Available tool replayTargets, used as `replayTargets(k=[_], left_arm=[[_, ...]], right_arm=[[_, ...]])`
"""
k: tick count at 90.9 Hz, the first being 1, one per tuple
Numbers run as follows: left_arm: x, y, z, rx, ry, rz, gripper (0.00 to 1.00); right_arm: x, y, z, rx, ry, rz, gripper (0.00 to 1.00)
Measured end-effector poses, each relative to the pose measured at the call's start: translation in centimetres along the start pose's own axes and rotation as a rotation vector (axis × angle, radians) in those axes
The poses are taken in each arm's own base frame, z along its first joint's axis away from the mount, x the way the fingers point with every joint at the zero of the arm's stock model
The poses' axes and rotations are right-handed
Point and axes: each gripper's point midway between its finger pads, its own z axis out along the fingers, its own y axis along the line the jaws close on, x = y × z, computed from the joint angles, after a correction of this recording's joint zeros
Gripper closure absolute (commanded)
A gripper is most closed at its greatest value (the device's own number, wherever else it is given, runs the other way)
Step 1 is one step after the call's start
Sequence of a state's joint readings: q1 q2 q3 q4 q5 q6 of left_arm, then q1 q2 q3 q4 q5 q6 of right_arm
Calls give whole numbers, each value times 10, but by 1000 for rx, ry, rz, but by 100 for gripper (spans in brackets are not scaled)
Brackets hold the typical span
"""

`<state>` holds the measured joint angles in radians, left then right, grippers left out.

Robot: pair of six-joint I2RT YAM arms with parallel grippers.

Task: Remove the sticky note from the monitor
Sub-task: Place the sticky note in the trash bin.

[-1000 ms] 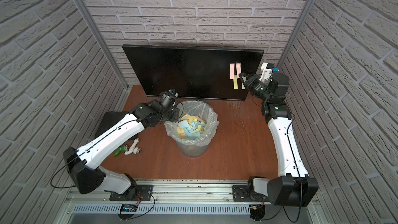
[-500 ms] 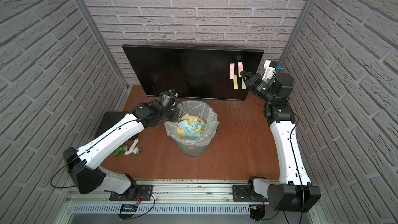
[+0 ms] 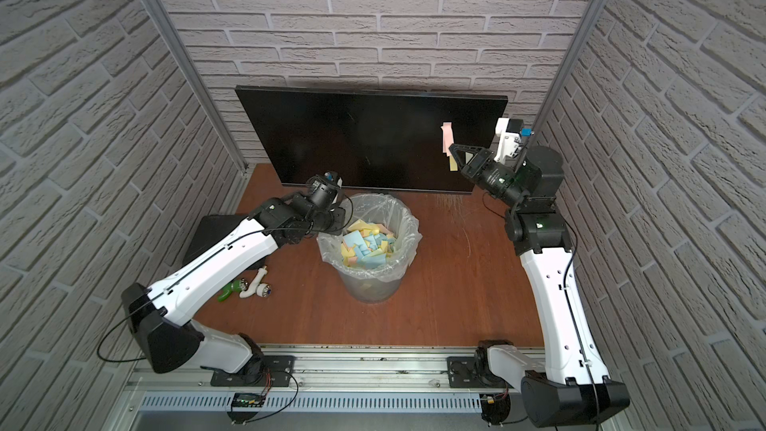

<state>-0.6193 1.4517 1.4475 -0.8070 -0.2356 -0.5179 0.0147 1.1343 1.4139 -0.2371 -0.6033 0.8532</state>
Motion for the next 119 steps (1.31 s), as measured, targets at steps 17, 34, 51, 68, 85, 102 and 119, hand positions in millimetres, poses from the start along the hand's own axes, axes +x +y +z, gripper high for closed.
replayTargets(k=[17, 34, 51, 68, 85, 102, 119], left_arm=[[0, 0, 0, 0, 0, 0, 69], [0, 0, 0, 0, 0, 0, 70], [0, 0, 0, 0, 0, 0, 71], [0, 0, 0, 0, 0, 0, 71], [0, 0, 0, -1, 0, 0, 71], [0, 0, 0, -1, 0, 0, 71], [0, 0, 0, -1, 0, 0, 71]], right_arm=[[61, 26, -2, -37, 146, -132, 97], [125, 15, 3, -5, 309, -229, 97], [192, -11, 14, 72, 492, -315, 97], [233, -29, 30, 136, 607, -406, 97], [253, -43, 45, 192, 665, -463, 97], [260, -47, 58, 224, 684, -494, 95], [267, -54, 63, 251, 702, -501, 80]])
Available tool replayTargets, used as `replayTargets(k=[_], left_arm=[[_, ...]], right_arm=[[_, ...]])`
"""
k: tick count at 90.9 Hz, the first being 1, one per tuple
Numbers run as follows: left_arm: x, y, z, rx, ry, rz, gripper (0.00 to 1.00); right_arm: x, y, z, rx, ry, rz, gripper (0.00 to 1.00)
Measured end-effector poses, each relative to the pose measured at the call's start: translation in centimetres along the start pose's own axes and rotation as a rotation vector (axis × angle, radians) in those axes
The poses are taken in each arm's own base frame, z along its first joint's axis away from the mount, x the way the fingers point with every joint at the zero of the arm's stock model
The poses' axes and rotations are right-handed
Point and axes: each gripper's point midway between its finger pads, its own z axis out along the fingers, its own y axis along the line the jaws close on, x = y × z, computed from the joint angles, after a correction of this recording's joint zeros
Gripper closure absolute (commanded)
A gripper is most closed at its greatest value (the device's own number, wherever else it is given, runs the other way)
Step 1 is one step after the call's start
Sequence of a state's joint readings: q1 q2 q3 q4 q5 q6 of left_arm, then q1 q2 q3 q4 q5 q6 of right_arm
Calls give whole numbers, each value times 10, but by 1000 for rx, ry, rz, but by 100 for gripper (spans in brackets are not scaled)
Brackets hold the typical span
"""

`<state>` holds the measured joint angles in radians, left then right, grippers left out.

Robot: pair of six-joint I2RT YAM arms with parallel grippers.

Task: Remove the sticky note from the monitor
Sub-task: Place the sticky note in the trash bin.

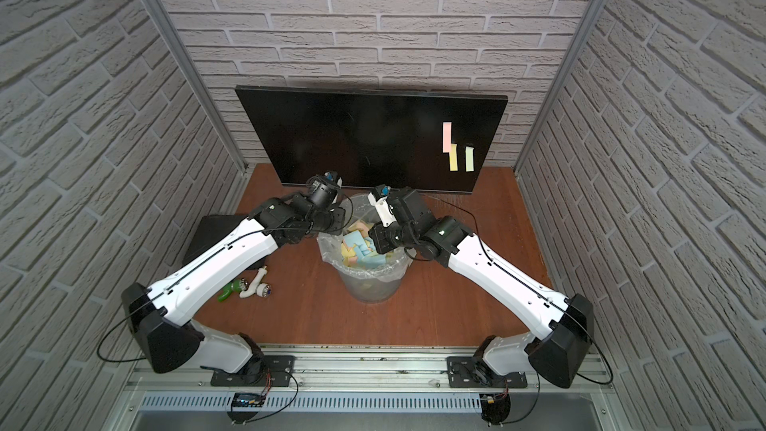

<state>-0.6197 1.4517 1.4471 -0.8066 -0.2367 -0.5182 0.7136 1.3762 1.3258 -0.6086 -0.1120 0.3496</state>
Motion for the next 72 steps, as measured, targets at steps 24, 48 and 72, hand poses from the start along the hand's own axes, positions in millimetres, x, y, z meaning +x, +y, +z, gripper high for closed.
replayTargets(k=[24, 48, 72], left_arm=[[0, 0, 0, 0, 0, 0, 70], [0, 0, 0, 0, 0, 0, 70], [0, 0, 0, 0, 0, 0, 70]], right_arm=[[-3, 0, -1, 8, -7, 8, 58], [-11, 5, -5, -11, -25, 11, 53], [-12, 16, -6, -73, -22, 29, 51]])
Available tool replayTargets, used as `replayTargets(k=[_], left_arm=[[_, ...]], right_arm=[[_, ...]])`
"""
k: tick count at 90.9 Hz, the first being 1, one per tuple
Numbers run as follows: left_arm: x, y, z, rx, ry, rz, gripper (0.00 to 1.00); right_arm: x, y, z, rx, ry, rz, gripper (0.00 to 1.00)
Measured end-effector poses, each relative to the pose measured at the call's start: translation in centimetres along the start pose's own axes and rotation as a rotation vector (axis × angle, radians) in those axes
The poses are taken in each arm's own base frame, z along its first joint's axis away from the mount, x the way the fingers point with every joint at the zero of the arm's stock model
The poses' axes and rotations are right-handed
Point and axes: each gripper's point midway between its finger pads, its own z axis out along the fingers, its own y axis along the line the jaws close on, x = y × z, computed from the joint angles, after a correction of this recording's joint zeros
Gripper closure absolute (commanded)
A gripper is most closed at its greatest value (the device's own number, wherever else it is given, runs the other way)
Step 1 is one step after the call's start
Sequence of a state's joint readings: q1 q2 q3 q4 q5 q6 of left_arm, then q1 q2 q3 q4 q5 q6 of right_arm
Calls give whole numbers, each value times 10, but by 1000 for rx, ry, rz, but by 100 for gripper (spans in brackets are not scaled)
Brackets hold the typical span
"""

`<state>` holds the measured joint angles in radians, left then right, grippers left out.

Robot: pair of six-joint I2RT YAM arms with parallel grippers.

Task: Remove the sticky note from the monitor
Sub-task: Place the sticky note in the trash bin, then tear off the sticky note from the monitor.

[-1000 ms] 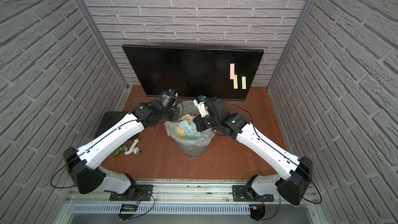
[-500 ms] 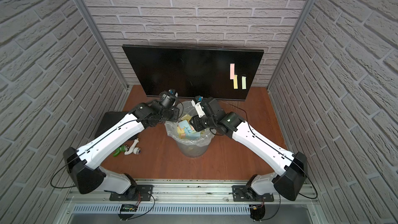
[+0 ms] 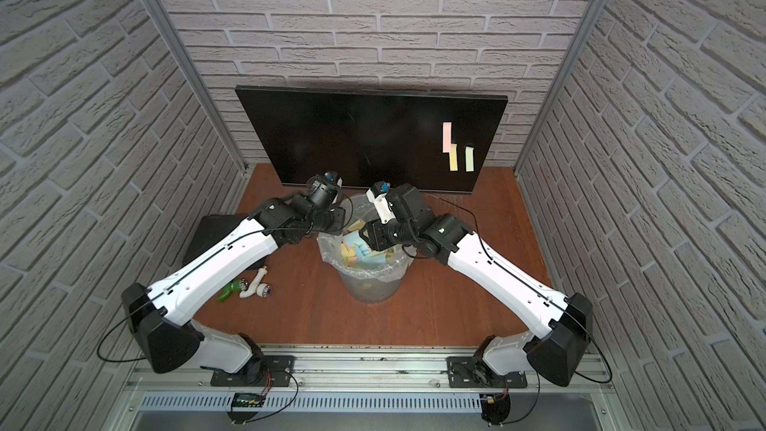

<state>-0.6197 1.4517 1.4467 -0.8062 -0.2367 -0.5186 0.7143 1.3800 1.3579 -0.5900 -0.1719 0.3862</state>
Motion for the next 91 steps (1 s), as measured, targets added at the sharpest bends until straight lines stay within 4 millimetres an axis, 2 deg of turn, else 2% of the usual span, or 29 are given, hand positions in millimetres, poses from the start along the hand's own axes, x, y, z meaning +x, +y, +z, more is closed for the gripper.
replayTargets(k=[19, 26, 57, 74, 91], left_arm=[[0, 0, 0, 0, 0, 0, 70], [0, 0, 0, 0, 0, 0, 70], [0, 0, 0, 0, -1, 0, 70], [0, 0, 0, 1, -2, 0, 70], [-1, -1, 1, 3, -9, -2, 70]], right_arm=[[-6, 28, 0, -159, -10, 16, 50], [-5, 32, -1, -181, -5, 19, 50], [-4, 7, 0, -52, -19, 36, 51], [-12, 10, -18, -48, -68, 21, 51], [-30, 13, -50, -60, -157, 34, 50]])
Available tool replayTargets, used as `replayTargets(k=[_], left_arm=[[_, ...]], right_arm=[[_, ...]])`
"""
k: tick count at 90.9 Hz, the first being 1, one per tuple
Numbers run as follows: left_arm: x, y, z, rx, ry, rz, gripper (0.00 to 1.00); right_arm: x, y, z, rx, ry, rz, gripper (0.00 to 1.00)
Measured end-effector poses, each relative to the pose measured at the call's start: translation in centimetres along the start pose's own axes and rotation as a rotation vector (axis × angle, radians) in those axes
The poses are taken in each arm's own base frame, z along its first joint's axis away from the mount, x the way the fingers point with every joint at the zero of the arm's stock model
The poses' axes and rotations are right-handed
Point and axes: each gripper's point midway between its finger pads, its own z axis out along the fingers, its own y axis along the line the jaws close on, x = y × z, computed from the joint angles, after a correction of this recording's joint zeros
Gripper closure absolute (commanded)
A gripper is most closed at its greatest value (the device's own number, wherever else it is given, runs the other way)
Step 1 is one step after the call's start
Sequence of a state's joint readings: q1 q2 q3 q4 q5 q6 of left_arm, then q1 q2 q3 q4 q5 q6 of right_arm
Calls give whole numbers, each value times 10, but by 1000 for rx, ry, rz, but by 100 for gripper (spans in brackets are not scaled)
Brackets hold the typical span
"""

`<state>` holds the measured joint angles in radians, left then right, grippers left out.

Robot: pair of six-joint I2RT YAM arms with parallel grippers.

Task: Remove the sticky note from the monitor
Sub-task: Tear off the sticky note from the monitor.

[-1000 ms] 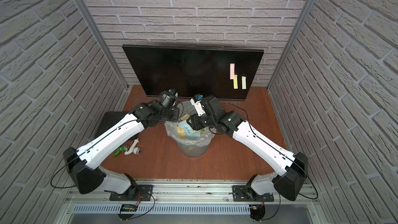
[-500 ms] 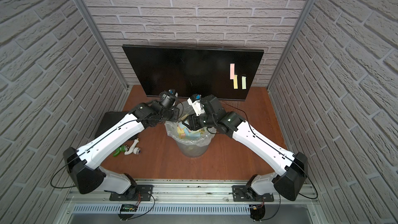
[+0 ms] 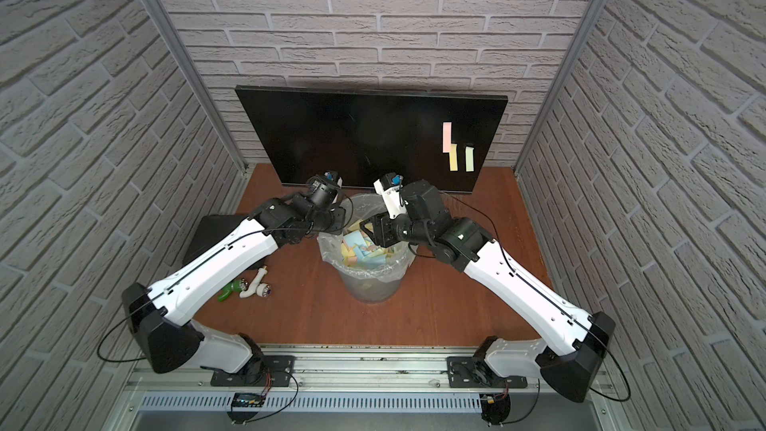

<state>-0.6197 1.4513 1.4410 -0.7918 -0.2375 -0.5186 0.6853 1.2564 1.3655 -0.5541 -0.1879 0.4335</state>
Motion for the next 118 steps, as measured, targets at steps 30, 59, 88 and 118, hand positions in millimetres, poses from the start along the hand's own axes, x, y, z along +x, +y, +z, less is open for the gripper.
replayTargets(k=[30, 59, 88, 118], left_arm=[[0, 0, 1, -1, -4, -1, 70], [0, 0, 1, -1, -5, -1, 70], [0, 0, 1, -1, -5, -1, 70], [0, 0, 1, -1, -5, -1, 70]], right_arm=[[-67, -63, -88, 104, -287, 231, 51], [-100, -126, -141, 155, -476, 471, 51], [-126, -152, -128, 81, -496, 554, 49], [-142, -155, -118, 33, -491, 547, 53]])
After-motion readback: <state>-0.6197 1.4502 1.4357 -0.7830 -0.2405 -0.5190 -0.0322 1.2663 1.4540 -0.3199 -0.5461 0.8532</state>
